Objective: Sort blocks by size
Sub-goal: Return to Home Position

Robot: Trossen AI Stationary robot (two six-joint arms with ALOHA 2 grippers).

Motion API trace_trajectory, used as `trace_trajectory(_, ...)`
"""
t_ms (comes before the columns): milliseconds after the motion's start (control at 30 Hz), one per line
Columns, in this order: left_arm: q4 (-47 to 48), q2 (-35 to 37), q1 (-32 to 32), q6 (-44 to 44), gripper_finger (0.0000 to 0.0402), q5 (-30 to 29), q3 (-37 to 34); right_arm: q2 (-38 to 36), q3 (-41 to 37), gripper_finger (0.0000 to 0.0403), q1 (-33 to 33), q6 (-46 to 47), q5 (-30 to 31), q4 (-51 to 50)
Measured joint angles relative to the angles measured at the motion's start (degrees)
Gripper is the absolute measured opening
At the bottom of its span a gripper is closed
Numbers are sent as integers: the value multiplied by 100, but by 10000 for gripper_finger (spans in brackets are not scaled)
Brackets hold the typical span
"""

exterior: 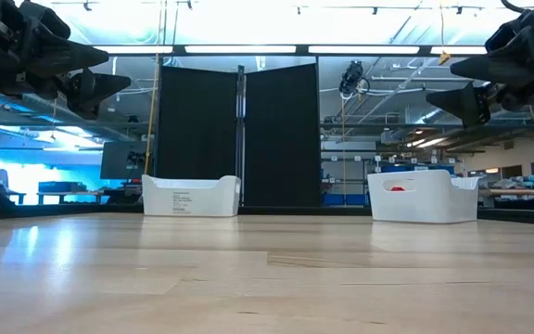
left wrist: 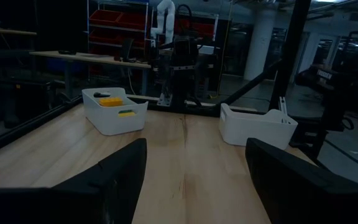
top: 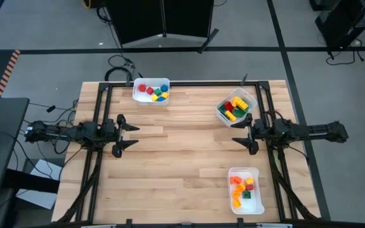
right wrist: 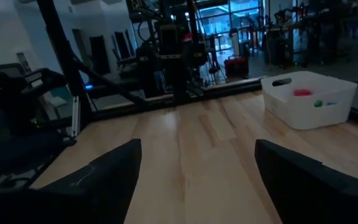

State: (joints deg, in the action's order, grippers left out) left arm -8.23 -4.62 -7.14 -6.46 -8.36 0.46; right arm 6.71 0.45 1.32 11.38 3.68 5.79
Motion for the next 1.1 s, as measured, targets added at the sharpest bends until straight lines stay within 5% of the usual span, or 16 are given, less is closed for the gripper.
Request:
trace_trajectory(233, 0, 0, 0, 0, 282, 0, 1, -657, 2, 326, -2, -137, -44, -454)
trace_trajectory(1100, -2, 0, -2, 0, 282, 2, 1, -484, 9, 327, -4, -514, -81, -456)
